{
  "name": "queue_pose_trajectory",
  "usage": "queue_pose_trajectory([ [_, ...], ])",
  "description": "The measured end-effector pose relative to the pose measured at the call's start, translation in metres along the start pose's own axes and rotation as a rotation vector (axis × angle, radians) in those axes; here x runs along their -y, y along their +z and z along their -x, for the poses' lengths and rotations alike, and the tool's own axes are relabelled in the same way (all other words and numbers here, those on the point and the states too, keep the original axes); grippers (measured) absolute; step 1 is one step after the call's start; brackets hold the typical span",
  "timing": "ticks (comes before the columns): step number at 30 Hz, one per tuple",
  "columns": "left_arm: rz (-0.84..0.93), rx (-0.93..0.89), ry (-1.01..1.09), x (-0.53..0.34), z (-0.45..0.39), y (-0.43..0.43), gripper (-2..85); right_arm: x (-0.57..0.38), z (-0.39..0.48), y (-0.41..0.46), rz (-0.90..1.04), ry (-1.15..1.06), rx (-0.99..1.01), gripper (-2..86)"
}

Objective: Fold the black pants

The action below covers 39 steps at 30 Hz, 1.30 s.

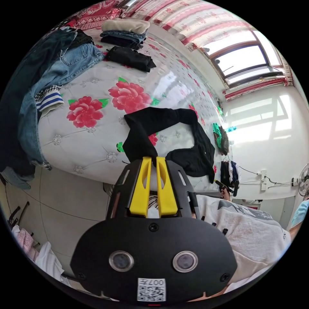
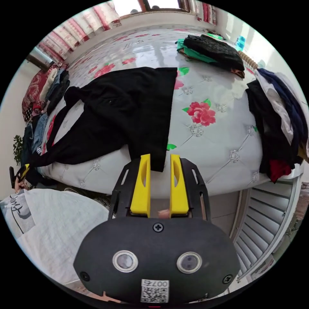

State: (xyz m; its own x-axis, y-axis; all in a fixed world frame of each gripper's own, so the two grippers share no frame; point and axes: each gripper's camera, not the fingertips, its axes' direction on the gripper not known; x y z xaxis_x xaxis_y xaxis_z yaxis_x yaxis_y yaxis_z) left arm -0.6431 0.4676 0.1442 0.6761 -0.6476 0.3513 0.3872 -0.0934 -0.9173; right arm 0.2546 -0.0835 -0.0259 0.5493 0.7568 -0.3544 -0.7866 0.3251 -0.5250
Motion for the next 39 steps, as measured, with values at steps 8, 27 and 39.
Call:
queue_pose_trajectory([
  [8,-0.038,0.023,-0.003,0.004,-0.006,-0.006,0.6,0.03,-0.018,0.011,0.068,-0.029,-0.076,0.4],
  [27,-0.04,0.06,-0.143,-0.023,-0.031,0.074,2.7,-0.019,0.0,-0.053,-0.391,-0.022,-0.224,-0.3],
  [39,-0.184,0.442,0.106,-0.006,-0.119,0.105,6.2,-0.017,0.158,-0.007,-0.229,-0.539,0.076,-0.3],
])
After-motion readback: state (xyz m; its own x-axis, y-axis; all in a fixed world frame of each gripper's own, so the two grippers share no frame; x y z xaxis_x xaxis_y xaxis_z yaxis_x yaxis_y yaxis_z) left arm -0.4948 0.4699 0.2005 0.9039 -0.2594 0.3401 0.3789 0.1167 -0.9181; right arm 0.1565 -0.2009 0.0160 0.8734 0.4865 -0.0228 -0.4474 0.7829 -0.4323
